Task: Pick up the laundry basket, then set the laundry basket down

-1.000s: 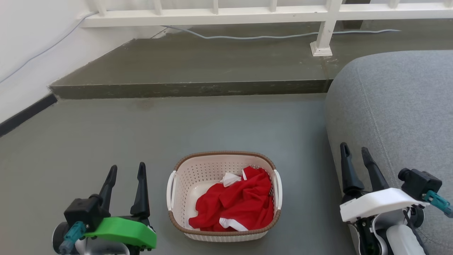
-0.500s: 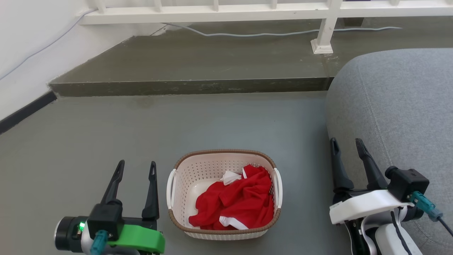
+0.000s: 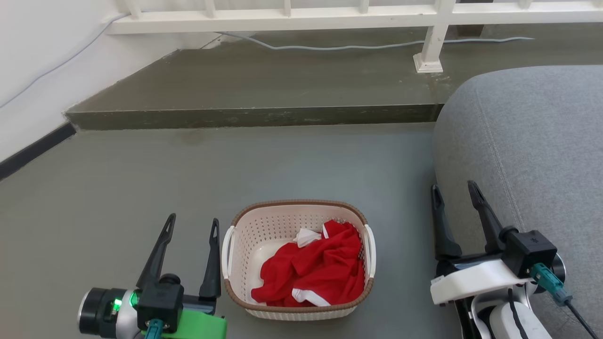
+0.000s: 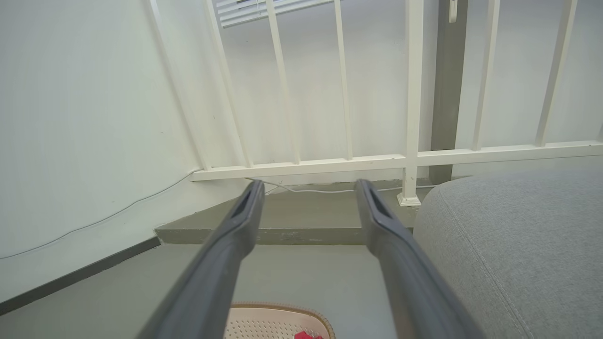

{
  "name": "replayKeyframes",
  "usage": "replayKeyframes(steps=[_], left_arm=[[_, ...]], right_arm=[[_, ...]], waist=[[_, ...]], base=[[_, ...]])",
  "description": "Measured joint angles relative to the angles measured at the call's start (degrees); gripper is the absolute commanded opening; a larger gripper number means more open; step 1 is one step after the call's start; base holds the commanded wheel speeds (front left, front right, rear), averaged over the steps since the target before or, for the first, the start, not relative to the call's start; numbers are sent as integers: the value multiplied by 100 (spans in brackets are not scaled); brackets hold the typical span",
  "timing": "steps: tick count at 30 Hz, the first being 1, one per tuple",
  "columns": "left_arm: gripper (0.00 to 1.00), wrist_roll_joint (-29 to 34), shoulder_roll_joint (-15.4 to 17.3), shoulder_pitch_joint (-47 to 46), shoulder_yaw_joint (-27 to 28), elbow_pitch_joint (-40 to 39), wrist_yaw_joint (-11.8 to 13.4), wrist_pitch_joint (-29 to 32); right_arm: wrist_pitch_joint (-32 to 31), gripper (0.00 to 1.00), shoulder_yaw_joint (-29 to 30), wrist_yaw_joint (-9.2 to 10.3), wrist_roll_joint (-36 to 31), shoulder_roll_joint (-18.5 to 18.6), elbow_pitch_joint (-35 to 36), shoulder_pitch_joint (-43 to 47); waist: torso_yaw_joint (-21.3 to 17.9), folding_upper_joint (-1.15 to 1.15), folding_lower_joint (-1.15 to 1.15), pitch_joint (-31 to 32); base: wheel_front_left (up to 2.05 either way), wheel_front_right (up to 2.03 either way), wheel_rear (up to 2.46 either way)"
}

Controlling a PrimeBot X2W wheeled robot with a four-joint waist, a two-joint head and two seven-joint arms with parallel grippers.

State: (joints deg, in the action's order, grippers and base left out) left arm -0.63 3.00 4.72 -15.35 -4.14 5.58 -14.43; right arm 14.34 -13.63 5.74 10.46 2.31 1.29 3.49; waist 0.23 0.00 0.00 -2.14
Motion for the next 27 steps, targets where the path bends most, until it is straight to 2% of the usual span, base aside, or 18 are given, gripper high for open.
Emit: replayKeyframes(steps=[27], left_arm=[[100, -3, -1, 48, -14, 46, 34, 0]], right_arm=[[0, 100, -22, 43, 0, 0, 0, 80]], waist=[[-4, 0, 0, 101]], base=[[0, 0, 0]])
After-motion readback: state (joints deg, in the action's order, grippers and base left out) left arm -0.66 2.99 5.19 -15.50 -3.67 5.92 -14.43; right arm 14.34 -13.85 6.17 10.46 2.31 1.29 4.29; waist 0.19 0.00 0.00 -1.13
